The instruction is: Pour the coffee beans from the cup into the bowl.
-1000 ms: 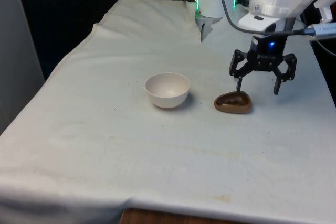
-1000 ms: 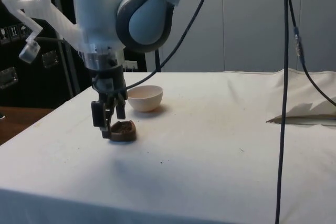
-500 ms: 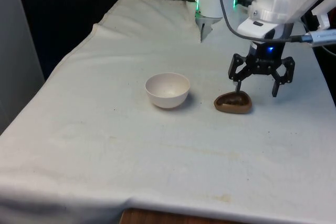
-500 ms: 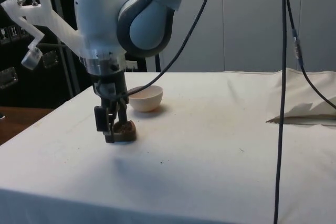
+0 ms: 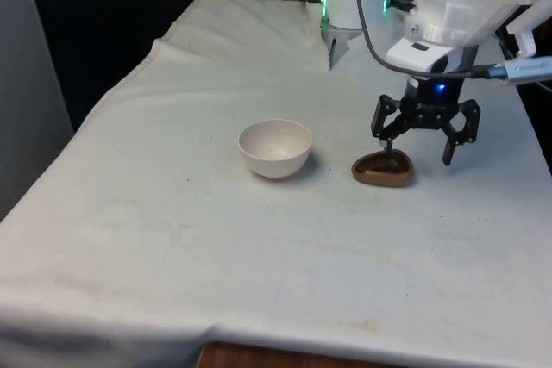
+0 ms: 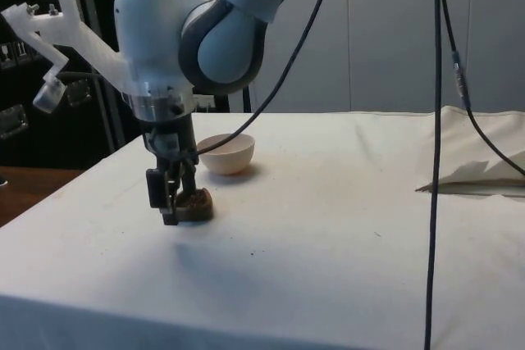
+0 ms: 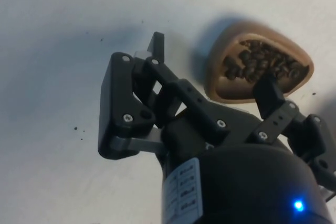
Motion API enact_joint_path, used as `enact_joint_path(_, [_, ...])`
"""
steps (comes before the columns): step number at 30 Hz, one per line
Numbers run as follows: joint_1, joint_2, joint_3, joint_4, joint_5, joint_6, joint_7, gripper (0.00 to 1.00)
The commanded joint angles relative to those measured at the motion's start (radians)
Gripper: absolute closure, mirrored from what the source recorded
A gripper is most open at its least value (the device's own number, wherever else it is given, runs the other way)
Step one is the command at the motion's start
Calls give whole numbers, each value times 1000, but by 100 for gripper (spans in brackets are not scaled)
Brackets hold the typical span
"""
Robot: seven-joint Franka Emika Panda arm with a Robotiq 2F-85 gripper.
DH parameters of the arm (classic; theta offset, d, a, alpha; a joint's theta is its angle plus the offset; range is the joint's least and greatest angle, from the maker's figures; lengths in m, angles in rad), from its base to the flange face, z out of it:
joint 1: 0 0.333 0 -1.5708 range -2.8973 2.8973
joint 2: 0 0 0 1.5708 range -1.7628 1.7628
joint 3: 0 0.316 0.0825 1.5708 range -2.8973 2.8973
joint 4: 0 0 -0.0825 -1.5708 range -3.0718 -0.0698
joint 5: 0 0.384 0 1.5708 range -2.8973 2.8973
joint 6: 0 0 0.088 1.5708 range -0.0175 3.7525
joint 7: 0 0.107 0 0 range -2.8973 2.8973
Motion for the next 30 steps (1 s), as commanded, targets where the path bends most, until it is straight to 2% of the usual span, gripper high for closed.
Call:
enact_joint_path(1, [4,6,-7,8,-8,-3,1,0])
enact_joint_path(5, [6,6,-11,7,-19,-4,2,0])
enact_joint_path(6, [0,6,-4,5,-11,-2,-4,0])
enact_joint_path(7, [6,6,-11,7,-21,-4,2,0])
enact_joint_path(13, [8,5,-15,-1,-47,-2,12,0])
enact_joint_path(14, [0,6,-6,1,-35,-4,1,0])
enact_joint_path(15, [8,5,-15,-1,-47,-2,12,0])
enact_joint_path(17, [8,7,-15,-1,-55,-1,15,0])
enact_joint_path(22, [8,9,-12,0,-56,-3,14,0])
enact_joint_path(24, [6,8,-10,0,-53,-4,11,0])
enact_joint_path(25, [1,8,-6,-2,-48,-4,5,0])
enact_joint_path(26, [5,8,-9,0,-52,-4,10,0])
enact_joint_path(30, [5,9,-8,0,-51,-4,9,0])
